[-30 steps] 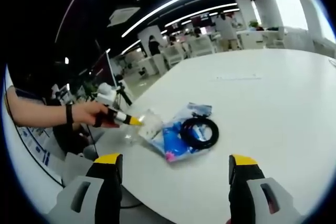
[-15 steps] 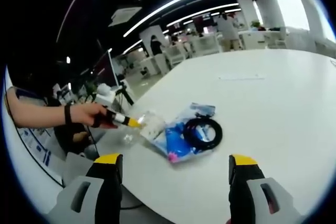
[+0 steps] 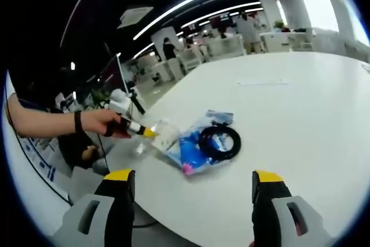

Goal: Arrange the tabletop items into an orderly group along one side of the table until the central work area is clear of visible clutter.

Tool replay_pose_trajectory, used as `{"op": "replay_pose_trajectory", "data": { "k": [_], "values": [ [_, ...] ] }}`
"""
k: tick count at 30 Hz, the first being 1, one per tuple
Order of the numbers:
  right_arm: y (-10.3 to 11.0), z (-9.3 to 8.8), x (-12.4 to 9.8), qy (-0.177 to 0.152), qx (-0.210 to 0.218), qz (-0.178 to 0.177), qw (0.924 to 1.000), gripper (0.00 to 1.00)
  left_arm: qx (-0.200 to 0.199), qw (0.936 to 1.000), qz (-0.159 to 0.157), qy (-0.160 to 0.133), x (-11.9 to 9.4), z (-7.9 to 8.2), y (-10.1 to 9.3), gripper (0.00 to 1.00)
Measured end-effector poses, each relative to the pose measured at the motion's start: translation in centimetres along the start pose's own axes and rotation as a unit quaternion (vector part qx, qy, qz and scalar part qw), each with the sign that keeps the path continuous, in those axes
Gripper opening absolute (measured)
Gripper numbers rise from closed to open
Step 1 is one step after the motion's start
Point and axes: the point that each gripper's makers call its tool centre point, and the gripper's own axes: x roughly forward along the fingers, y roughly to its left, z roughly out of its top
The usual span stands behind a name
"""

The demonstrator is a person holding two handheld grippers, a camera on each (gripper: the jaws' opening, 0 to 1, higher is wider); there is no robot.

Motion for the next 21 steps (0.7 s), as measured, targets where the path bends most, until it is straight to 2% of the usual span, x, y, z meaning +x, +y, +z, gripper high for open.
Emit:
{"op": "replay_pose_trajectory", "data": {
  "k": [16, 21],
  "values": [
    [-0.1, -0.2, -0.1, 0.002, 0.005, -0.008, 1.0, 0.85, 0.019, 0.9997, 0.006, 0.014, 0.9, 0.5, 0.2, 0.42],
    [-0.2, 0.0, 0.1, 0.001, 0.005, -0.007, 1.0, 0.85, 0.025, 0.9995, 0.003, 0.017, 1.1, 0.5, 0.1, 0.4]
  ]
}}
